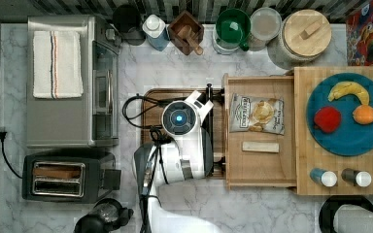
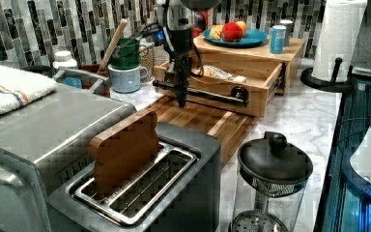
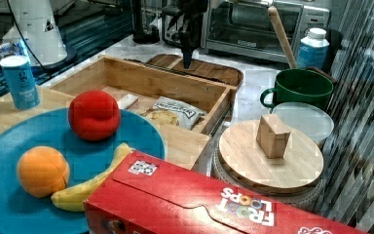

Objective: Close the drawer.

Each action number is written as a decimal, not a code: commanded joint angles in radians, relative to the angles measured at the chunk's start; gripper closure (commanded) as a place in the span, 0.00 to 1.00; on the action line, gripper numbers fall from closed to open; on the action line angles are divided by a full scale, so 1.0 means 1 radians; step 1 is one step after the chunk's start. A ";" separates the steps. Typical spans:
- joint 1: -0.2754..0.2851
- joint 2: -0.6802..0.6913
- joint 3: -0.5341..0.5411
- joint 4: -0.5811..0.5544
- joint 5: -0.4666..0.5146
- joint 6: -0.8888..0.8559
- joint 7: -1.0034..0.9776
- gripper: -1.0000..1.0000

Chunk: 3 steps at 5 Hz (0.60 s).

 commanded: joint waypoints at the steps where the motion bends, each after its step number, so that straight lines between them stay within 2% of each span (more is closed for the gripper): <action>1: -0.063 -0.063 -0.070 -0.030 -0.034 0.028 -0.091 1.00; 2: -0.096 -0.063 -0.098 -0.031 -0.008 0.069 -0.169 1.00; 3: -0.126 -0.081 -0.106 -0.009 -0.018 0.036 -0.176 1.00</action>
